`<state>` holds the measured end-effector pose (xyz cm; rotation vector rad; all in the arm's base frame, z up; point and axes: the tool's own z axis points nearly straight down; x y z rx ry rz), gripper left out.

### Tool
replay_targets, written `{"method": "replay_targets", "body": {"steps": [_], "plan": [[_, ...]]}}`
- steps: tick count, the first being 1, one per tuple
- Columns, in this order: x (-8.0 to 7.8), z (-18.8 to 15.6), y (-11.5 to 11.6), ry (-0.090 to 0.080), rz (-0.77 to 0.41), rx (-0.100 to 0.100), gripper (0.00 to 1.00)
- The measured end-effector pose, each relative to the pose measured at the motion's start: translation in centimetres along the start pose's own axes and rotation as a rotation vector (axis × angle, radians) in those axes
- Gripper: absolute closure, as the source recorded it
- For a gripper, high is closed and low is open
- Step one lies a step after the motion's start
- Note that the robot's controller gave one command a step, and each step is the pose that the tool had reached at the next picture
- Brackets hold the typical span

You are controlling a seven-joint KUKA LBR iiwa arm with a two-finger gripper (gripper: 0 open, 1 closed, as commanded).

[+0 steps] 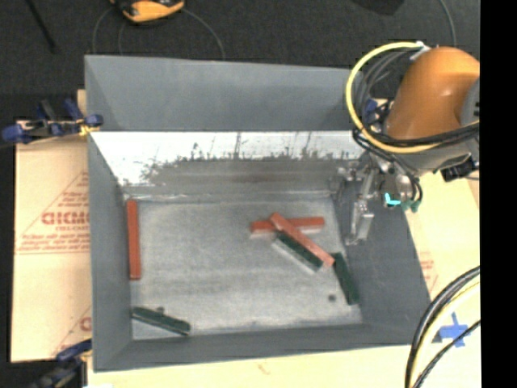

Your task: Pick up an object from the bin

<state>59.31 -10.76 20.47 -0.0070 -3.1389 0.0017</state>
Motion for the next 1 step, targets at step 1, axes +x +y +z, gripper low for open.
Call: {"method": "replay_targets", "body": {"steps": [1], "plan": [[-0.17,-0.44,0.03,-0.008,-0.002,0.001,0.00]]}}
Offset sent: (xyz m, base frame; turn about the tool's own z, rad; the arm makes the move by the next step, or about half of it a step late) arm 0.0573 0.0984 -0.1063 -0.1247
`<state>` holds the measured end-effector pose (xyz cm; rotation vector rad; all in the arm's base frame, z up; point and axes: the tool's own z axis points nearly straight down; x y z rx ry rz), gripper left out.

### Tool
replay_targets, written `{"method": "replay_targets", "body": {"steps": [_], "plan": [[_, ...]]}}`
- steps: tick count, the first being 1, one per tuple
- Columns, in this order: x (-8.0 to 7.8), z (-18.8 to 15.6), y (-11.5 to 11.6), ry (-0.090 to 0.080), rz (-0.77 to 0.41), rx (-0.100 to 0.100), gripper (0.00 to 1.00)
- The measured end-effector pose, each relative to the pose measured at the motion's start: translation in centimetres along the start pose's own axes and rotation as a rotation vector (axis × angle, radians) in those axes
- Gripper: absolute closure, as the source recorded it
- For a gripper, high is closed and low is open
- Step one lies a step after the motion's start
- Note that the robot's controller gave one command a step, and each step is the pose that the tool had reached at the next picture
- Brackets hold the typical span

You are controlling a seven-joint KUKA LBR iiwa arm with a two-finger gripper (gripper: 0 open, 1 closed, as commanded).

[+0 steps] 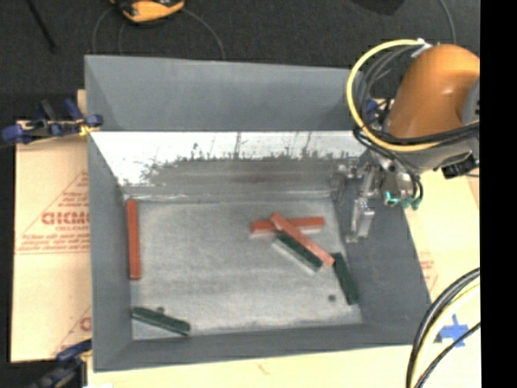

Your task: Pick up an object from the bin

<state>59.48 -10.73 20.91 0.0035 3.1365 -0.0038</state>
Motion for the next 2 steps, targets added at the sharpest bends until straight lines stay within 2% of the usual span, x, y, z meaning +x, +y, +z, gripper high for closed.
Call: {"method": "replay_targets", "body": {"steps": [1,2], "plan": [[-2.4,3.8,3.5,-0.009,-0.045,0.003,0.00],[-3.7,13.0,0.7,-0.002,0.230,0.000,1.00]]}}
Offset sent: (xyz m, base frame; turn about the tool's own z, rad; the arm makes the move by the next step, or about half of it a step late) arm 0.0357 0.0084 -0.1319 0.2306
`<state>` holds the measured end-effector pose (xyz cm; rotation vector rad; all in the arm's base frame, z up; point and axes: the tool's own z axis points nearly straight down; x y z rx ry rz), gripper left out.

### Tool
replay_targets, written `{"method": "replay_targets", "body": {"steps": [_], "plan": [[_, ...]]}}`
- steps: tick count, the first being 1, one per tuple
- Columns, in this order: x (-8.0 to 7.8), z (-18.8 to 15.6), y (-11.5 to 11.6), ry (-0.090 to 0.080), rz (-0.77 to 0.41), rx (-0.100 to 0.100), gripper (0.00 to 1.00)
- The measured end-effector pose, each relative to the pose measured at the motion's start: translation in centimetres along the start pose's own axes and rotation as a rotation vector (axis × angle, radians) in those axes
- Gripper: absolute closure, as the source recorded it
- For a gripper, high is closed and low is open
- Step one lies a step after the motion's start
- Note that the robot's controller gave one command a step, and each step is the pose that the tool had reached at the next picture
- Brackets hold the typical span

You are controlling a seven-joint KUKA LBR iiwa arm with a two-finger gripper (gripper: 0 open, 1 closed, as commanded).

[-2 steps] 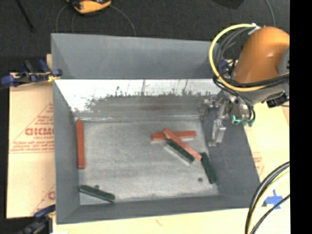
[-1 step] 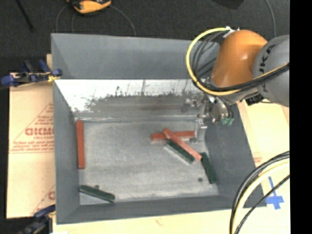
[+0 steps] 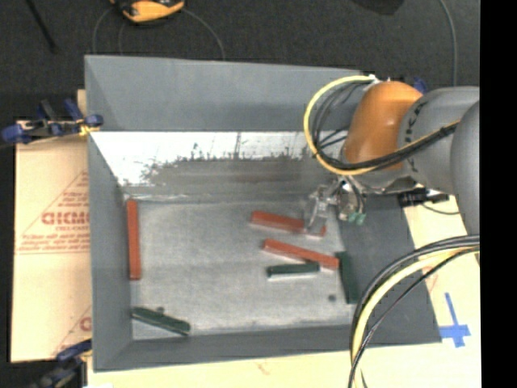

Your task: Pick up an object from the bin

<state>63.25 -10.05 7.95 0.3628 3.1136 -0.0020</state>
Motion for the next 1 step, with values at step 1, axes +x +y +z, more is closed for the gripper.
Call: {"method": "replay_targets", "body": {"steps": [1], "plan": [[0.02,0.02,-0.03,0.001,-0.002,0.001,0.00]]}}
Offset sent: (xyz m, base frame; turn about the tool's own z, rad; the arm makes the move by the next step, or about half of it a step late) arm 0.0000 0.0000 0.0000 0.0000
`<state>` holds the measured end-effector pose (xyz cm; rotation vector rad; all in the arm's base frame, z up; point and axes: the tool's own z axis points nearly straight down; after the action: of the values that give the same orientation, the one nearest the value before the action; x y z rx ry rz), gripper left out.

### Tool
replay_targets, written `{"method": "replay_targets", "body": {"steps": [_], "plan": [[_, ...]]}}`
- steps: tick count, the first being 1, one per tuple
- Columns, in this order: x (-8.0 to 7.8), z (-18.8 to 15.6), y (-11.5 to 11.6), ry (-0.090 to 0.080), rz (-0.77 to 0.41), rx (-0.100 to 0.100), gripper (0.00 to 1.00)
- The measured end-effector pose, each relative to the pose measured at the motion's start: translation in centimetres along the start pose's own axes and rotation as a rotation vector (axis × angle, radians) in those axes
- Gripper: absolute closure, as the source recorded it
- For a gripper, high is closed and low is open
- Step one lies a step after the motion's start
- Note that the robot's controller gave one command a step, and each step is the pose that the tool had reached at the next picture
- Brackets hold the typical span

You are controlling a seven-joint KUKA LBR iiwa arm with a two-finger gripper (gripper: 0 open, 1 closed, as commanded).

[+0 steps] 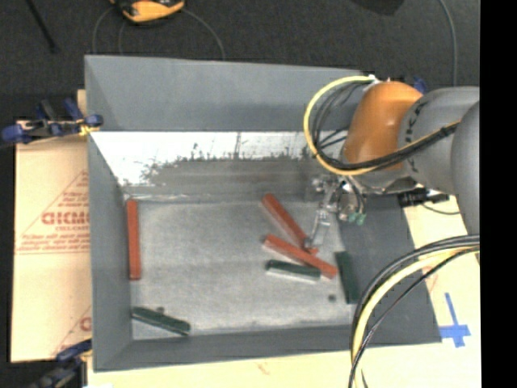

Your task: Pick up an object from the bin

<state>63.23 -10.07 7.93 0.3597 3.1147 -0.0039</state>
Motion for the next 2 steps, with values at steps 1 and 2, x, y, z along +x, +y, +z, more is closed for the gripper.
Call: {"method": "replay_targets", "body": {"steps": [1,2], "plan": [[0.0,0.0,0.0,0.000,-0.001,0.000,0.00],[1.3,0.3,7.2,-0.006,-0.072,-0.003,1.00]]}}
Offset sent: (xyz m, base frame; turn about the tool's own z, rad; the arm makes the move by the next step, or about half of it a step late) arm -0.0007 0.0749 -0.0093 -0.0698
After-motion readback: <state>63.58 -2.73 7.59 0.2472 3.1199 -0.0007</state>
